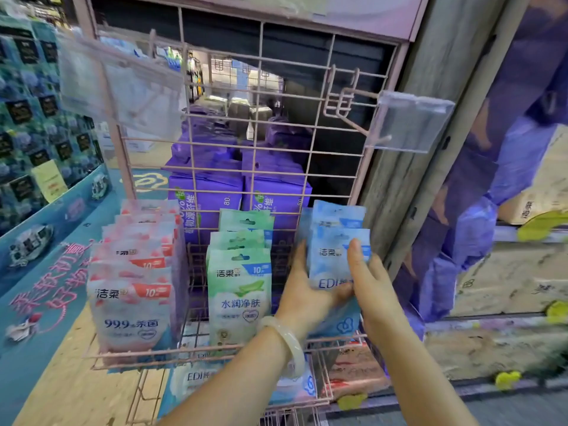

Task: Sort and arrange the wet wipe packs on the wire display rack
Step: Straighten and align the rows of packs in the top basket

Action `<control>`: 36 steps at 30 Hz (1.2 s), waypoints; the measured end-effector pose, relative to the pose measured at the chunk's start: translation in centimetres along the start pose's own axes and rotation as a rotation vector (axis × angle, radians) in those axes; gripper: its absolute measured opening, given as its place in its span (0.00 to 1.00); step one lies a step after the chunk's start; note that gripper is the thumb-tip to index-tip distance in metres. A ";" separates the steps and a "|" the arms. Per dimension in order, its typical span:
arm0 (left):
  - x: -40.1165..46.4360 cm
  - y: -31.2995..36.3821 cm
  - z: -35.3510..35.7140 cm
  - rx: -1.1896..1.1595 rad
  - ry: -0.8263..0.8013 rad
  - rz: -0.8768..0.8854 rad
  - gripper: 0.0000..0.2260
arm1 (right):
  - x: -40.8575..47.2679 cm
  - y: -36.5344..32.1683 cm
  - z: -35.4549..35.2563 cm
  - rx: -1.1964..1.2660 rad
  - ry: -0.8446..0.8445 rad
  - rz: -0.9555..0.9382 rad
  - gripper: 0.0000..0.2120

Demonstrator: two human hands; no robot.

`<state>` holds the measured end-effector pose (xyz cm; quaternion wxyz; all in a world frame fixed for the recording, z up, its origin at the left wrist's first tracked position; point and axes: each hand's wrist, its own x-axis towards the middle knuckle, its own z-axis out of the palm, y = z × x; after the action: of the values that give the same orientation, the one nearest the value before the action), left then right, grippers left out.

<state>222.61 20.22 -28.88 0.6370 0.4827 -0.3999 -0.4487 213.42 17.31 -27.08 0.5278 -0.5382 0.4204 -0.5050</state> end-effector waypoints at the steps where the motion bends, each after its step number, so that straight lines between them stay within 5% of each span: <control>1: 0.1 -0.2 -0.1 -0.001 -0.012 0.006 0.33 | 0.0 0.1 -0.1 0.019 -0.014 -0.024 0.31; 5: 0.5 -1.2 -0.7 0.045 0.044 -0.089 0.38 | 0.1 1.6 0.1 -0.069 -0.059 0.030 0.29; 8: 1.4 -1.5 -1.1 0.117 0.002 -0.132 0.35 | 1.1 1.9 0.2 -0.063 -0.047 0.014 0.15; 11: 1.7 -1.4 -1.1 0.228 0.001 -0.150 0.44 | 2.0 1.3 0.3 -0.046 -0.066 0.015 0.10; 16: 1.4 -0.7 -0.4 0.112 -0.031 -0.064 0.42 | 2.1 0.3 0.1 0.046 -0.135 -0.017 0.29; 22: 0.7 -0.9 -0.9 0.233 -0.058 -0.125 0.48 | 2.0 1.3 -0.6 -0.029 -0.182 -0.011 0.15; 26: 0.8 -1.1 -1.5 0.236 -0.126 -0.249 0.49 | 2.3 0.9 -1.2 -0.053 -0.230 0.054 0.35; 30: 0.6 -0.7 -1.8 0.200 -0.177 -0.279 0.38 | 2.4 0.6 -1.4 0.000 -0.318 0.094 0.35; 34: 0.0 -0.2 -1.2 0.162 -0.049 -0.367 0.34 | 1.2 0.0 -0.8 -0.122 -0.117 0.042 0.41; 36: -1.3 0.6 -0.6 0.248 0.038 -0.317 0.35 | 0.2 -0.1 -0.6 -0.168 0.097 -0.113 0.36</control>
<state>222.91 21.66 -28.54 0.5016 0.6226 -0.3590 -0.4815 212.83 17.06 -27.02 0.4304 -0.5783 0.4554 -0.5225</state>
